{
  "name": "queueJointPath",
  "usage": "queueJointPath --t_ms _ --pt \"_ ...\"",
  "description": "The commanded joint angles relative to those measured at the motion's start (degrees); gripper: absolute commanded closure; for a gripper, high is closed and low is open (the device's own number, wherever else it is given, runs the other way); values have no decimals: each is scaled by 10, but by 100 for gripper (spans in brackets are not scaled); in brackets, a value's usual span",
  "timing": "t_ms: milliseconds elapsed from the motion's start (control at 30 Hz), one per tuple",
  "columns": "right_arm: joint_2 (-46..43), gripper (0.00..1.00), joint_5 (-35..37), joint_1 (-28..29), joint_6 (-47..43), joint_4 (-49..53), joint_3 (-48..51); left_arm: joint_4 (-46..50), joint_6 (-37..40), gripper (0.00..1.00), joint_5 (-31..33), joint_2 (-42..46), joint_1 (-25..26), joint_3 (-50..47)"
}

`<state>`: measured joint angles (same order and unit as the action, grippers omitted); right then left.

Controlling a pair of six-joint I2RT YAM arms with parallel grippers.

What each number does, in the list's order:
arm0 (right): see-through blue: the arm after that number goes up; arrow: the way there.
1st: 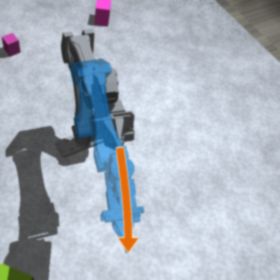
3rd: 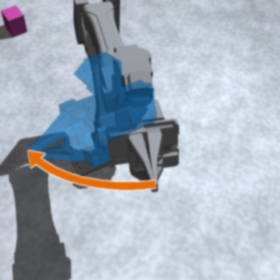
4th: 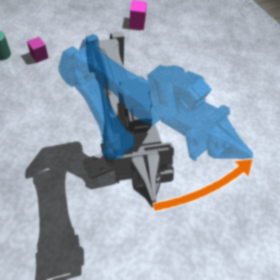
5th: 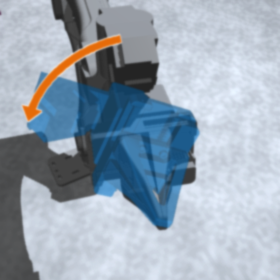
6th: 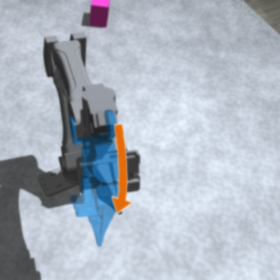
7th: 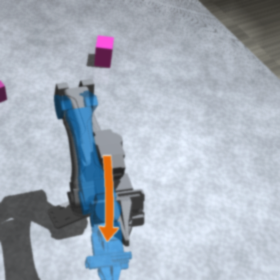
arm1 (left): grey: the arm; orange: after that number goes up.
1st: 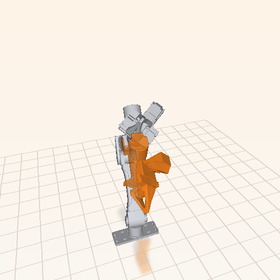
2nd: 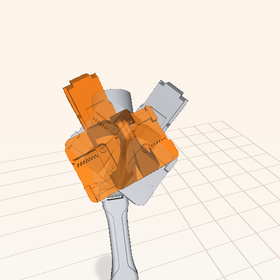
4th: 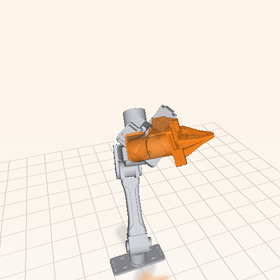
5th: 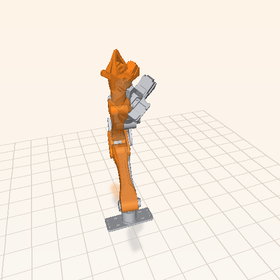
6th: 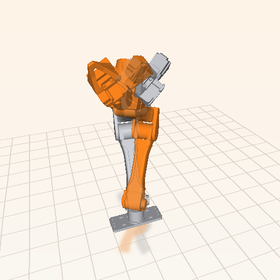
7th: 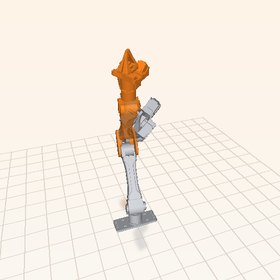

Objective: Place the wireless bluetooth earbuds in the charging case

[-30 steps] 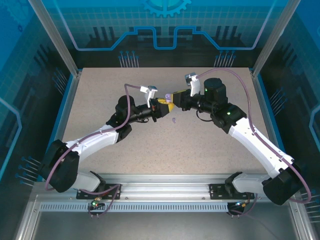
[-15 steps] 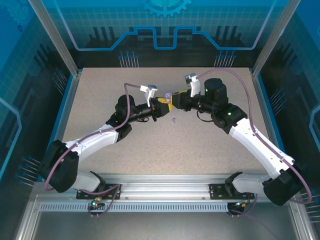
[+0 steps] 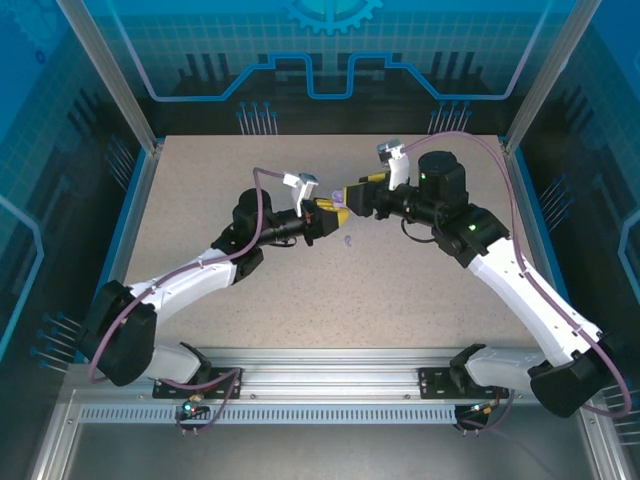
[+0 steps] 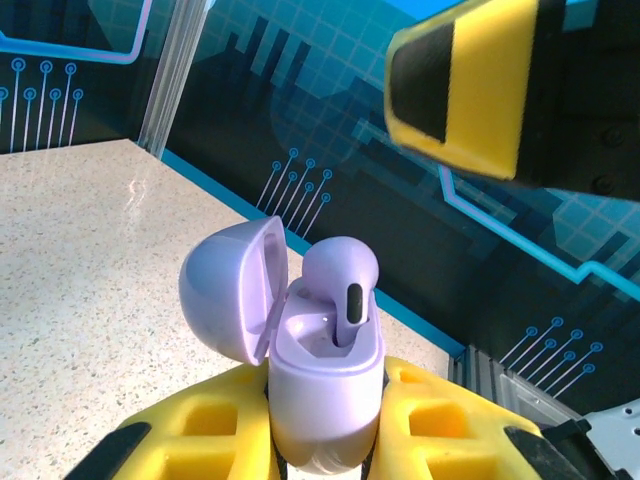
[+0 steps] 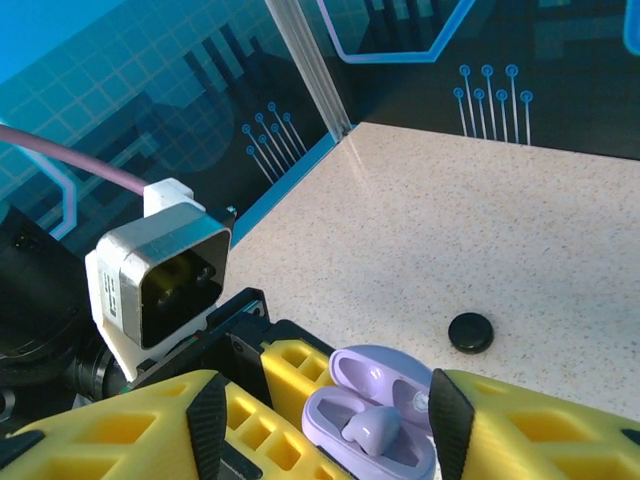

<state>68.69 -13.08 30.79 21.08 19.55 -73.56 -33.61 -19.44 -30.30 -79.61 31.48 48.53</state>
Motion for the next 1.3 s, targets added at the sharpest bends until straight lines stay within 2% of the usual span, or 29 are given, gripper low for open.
queueJointPath --t_ms 0,100,267,333,733,1267 --pt "3 46 18 9 -30 84 -45 16 30 100 -3 27 4 23" --pt "16 51 19 9 -39 125 -67 21 36 100 -2 33 4 24" --pt "24 63 25 10 -40 139 -72 33 43 100 -2 41 4 26" --pt "31 65 21 10 -40 146 -78 35 46 100 -1 44 3 26" --pt "53 66 -2 21 -49 157 -96 37 48 100 -2 49 4 29" --pt "61 65 44 23 -56 183 -105 36 49 100 -8 57 4 29"
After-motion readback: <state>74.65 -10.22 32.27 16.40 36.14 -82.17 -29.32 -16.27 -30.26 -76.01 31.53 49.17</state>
